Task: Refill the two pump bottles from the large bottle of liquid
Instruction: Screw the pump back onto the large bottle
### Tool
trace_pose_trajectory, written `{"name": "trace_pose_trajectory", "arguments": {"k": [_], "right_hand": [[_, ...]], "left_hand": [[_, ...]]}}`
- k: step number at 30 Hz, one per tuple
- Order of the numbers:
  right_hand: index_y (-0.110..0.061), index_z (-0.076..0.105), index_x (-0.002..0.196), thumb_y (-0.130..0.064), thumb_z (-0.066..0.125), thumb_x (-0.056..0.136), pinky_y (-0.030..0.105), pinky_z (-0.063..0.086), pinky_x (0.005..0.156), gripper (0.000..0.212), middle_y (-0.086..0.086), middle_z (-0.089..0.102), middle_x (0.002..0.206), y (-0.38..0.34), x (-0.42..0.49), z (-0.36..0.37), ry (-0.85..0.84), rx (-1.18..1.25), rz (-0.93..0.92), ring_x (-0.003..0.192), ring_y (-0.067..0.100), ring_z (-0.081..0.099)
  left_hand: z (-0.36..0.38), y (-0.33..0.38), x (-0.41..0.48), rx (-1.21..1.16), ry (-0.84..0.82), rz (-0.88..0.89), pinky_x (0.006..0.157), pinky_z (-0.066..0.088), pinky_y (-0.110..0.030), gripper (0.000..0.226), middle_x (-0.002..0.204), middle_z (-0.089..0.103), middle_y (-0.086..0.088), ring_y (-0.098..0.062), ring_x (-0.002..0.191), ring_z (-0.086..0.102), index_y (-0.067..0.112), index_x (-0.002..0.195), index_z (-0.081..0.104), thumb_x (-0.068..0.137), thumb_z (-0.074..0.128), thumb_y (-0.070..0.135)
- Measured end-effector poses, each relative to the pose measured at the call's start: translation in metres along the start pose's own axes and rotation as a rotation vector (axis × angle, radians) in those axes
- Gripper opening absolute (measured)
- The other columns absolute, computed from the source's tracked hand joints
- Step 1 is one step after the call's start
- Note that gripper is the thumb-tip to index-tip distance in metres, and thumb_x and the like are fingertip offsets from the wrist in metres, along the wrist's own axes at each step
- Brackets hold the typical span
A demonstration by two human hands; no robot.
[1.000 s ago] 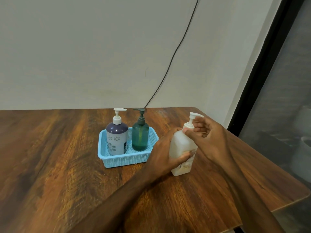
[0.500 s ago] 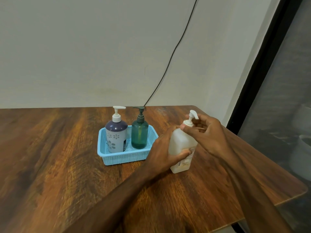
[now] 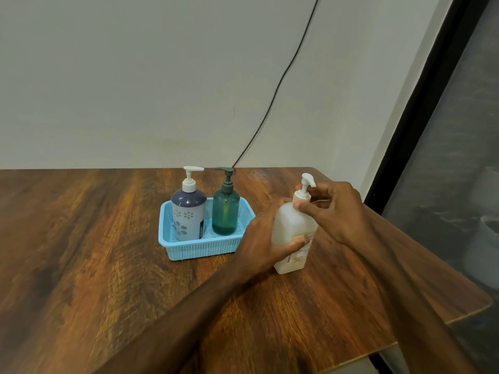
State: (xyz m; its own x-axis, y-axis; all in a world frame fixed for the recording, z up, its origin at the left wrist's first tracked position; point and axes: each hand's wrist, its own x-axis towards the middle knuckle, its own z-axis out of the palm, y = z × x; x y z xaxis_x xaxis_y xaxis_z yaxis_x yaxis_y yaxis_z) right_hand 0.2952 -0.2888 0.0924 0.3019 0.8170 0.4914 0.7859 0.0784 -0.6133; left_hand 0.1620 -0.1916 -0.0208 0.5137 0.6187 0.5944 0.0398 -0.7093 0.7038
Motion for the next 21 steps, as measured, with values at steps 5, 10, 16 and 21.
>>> {"name": "trace_pose_trajectory", "arguments": {"k": [5,10,16,21], "right_hand": [[-0.020,0.073,0.102,-0.041,0.087,0.072,0.011,0.049,0.065,0.039,-0.010,0.072,0.092,-0.002,-0.002,0.007,0.092,-0.102,0.004,0.080,0.001,0.065],[-0.021,0.065,0.127,-0.034,0.076,0.087,0.032,0.056,0.094,0.044,-0.009,0.070,0.117,0.004,-0.002,-0.001,-0.047,0.150,0.036,0.108,0.006,0.066],[-0.015,0.070,0.112,-0.031,0.088,0.074,0.023,0.059,0.076,0.045,-0.007,0.072,0.098,0.003,-0.001,0.007,0.114,0.124,0.039,0.087,0.008,0.069],[-0.015,0.061,0.131,-0.023,0.080,0.084,0.028,0.057,0.091,0.052,-0.005,0.069,0.113,0.005,0.001,0.002,0.018,0.220,0.023,0.105,0.009,0.066]], "left_hand": [[-0.001,0.001,0.000,-0.029,-0.006,-0.008,0.084,0.065,-0.032,0.070,0.127,0.065,0.023,0.001,0.112,0.067,0.055,0.137,0.040,0.079,0.069,0.080],[0.000,0.001,0.000,-0.010,0.000,-0.010,0.085,0.065,-0.034,0.071,0.129,0.063,0.023,0.000,0.113,0.066,0.061,0.138,0.035,0.080,0.074,0.075],[0.000,-0.001,-0.001,-0.010,-0.009,-0.017,0.088,0.064,-0.037,0.076,0.133,0.063,0.020,-0.004,0.116,0.066,0.054,0.144,0.036,0.081,0.076,0.070],[0.001,0.001,0.000,-0.006,-0.017,-0.035,0.088,0.064,-0.039,0.077,0.133,0.063,0.018,-0.006,0.115,0.066,0.051,0.144,0.037,0.080,0.075,0.072]]}}
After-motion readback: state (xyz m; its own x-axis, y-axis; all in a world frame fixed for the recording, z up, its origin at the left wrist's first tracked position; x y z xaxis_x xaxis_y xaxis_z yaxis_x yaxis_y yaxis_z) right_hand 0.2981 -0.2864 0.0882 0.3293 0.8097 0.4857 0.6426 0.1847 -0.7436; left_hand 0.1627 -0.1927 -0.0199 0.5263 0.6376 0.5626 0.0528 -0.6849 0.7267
